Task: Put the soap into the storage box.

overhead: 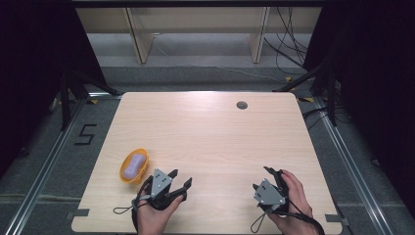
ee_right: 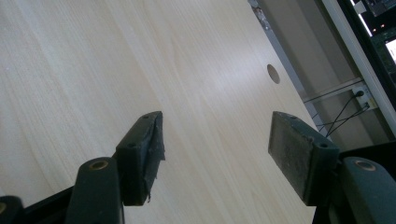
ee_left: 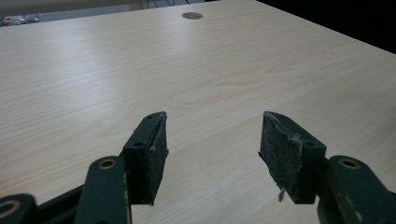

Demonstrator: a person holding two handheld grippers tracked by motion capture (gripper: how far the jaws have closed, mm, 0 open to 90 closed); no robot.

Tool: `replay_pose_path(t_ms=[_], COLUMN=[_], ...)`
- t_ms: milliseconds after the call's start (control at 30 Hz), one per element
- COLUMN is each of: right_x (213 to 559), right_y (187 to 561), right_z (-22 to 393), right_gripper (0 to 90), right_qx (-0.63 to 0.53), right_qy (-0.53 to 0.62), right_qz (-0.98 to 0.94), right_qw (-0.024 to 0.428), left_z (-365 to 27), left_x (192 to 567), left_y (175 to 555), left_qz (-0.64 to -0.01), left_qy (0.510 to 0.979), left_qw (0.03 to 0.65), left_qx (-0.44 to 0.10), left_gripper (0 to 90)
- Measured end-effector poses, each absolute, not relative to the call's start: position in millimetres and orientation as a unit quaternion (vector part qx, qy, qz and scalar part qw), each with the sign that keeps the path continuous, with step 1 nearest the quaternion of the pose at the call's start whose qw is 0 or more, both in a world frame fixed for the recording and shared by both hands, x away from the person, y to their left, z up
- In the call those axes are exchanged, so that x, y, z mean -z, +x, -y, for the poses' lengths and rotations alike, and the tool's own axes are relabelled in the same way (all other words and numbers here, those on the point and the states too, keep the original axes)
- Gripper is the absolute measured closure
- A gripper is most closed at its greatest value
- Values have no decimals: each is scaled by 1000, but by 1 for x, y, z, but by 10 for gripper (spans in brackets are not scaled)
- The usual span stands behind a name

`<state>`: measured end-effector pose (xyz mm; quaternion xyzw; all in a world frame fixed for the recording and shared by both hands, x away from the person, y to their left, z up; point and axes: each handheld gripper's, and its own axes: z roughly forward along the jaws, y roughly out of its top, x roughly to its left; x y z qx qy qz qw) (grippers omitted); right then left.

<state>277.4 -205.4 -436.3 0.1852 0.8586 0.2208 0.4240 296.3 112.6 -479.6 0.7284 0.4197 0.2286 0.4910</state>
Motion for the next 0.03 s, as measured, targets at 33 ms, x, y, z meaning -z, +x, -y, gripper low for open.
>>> replay_pose_path(t_ms=[33], right_x=[436], right_y=[278], right_z=[206], right_gripper=[363], right_qx=[-222], right_qy=[186], right_qz=[-858], right_qw=[425], left_z=[-108], left_x=[480], left_y=[296], left_qz=[-416], left_qy=[733], left_qw=[490], left_qx=[-225], left_gripper=[404])
